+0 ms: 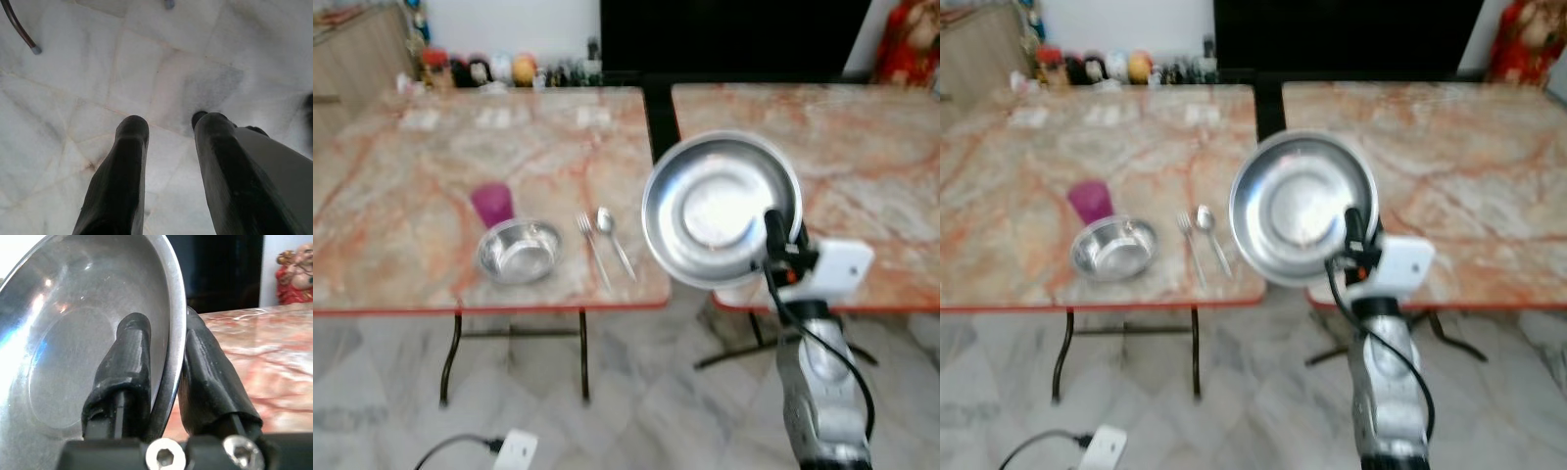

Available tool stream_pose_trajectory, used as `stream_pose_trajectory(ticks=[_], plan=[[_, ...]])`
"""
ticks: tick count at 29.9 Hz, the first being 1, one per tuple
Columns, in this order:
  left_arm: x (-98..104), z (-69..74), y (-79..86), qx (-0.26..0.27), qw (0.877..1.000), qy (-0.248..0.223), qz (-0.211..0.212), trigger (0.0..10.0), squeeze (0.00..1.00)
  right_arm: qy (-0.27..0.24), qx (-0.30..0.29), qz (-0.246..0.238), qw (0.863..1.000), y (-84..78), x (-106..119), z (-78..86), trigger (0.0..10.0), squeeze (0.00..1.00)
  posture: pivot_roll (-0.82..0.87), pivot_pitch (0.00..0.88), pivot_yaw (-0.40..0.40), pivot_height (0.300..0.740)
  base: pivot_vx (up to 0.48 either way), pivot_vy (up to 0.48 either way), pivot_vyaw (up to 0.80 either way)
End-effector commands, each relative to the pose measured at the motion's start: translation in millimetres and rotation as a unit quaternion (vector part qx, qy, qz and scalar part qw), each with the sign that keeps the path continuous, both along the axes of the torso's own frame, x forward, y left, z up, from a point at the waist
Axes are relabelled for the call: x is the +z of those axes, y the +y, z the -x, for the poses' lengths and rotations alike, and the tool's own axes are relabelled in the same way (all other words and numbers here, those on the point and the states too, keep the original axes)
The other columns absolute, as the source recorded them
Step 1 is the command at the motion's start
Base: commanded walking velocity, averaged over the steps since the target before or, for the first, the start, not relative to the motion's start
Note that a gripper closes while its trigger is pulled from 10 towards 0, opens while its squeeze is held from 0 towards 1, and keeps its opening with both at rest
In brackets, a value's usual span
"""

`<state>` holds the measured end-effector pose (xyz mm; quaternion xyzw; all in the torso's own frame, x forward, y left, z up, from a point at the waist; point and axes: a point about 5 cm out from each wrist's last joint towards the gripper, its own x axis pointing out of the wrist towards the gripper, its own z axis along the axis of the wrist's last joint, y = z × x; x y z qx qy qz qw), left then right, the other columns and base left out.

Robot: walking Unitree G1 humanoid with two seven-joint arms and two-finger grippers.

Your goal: Setting the table

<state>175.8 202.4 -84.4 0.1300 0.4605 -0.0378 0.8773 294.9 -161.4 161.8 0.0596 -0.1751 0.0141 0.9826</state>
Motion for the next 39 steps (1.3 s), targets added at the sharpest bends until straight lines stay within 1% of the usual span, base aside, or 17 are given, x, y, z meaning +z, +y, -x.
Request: stream_pose_trajectory(ticks=[1, 5, 9, 16, 20, 22, 29, 32, 36, 39], plan=[[-2.4, 3.8, -2.5, 0.0, 1.0, 0.01, 0.003, 10.0, 0.0, -0.002, -0.017, -0.002, 1.0, -8.4, 0.3, 0.0, 10.0, 0.0, -0.11, 0.017, 0.046, 0.74, 0.0, -0.472, 0.0], [-2.5, 4.2, -2.1, 0.0, 1.0, 0.011, 0.002, 10.0, 0.0, 0.001, -0.023, -0.004, 1.0, -10.4, -1.2, -0.3, 10.0, 0.0, -0.11, 0.019, 0.048, 0.74, 0.0, -0.476, 0.0], [-2.8, 5.2, -0.7, 0.0, 1.0, 0.012, 0.0, 10.0, 0.0, 0.017, -0.04, -0.013, 0.999, -16.1, -8.8, 1.0, 10.0, 0.0, -0.11, 0.018, 0.047, 0.74, 0.0, -0.472, 0.0], [-3.0, 5.6, -0.8, 0.0, 1.0, 0.013, 0.0, 10.0, 0.0, 0.02, -0.046, -0.015, 0.999, -18.9, -10.0, 0.3, 10.0, 0.0, -0.11, 0.02, 0.046, 0.74, 0.0, -0.474, 0.0], [-3.9, 7.2, -1.9, 0.002, 1.0, 0.018, 0.011, 10.0, 0.0, 0.026, -0.05, -0.015, 0.998, -19.8, -12.4, -0.1, 10.0, 0.0, -0.11, 0.024, 0.043, 0.74, 0.0, 0.0, 0.0], [-3.8, 7.7, -2.4, 0.01, 1.0, 0.011, 0.02, 10.0, 0.0, 0.031, -0.057, -0.018, 0.998, -21.8, -14.6, 1.2, 10.0, 0.0, -0.11, 0.023, 0.044, 0.74, 0.0, 0.0, 0.0], [-4.3, 8.8, -2.5, 0.013, 1.0, 0.012, 0.023, 10.0, 0.0, 0.035, -0.061, -0.018, 0.997, -24.8, -16.2, 1.4, 10.0, 0.0, -0.12, 0.024, 0.043, 0.74, 0.0, 0.0, 0.0], [-4.6, 9.5, -2.2, 0.014, 1.0, 0.014, 0.023, 10.0, 0.0, 0.05, -0.065, -0.022, 0.996, -25.0, -20.2, 0.8, 10.0, 0.0, -0.12, 0.02, 0.044, 0.74, 0.262, 0.0, -0.15], [-5.2, 10.6, -2.3, 0.011, 1.0, 0.017, 0.021, 10.0, 0.0, 0.049, -0.064, -0.025, 0.996, -23.0, -21.0, 1.3, 10.0, 0.0, -0.12, 0.017, 0.046, 0.74, 0.279, 0.0, -0.68], [-5.5, 11.4, -1.8, 0.008, 1.0, 0.019, 0.02, 10.0, 0.0, 0.048, -0.063, -0.028, 0.996, -20.1, -21.8, 2.0, 10.0, 0.0, -0.13, 0.01, 0.05, 0.74, 0.281, 0.0, 0.0]])
